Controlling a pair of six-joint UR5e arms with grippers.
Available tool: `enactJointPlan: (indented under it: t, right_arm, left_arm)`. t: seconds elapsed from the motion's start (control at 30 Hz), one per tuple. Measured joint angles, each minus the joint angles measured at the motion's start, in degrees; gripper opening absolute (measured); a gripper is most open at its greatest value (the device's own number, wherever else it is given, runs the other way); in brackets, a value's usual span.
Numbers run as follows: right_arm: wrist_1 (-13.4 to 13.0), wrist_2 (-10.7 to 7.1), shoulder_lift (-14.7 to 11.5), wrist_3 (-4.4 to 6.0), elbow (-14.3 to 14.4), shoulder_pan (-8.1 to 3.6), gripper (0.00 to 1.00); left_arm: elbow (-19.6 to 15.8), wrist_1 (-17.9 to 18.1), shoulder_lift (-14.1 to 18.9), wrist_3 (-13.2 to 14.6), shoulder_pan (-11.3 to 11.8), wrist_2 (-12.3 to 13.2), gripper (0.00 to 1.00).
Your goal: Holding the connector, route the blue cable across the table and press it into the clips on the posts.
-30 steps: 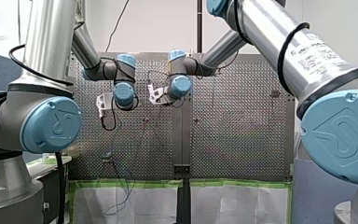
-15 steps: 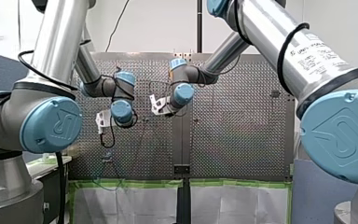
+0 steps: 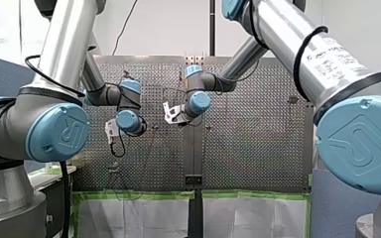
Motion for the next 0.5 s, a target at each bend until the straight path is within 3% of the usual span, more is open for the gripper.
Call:
enactJointPlan:
  t: [0.2, 0.37, 0.5]
  right_arm:
    - [-1.1, -0.77, 1.5, 0.6, 0.0, -0.74, 0.0]
    - [-3.1, -1.57, 2.3, 2.33, 0.0, -1.36, 0.0]
    - [-4.0, -1.74, 2.7, 2.84, 0.0, -2.06, 0.0]
  left_arm:
    - [1.0, 2.5, -3.0, -0.7, 0.6, 0.2, 0.0]
    - [1.9, 3.8, -4.2, -0.9, 1.3, 0.8, 0.0]
    - [2.5, 4.5, -4.3, -0.9, 1.9, 1.8, 0.0]
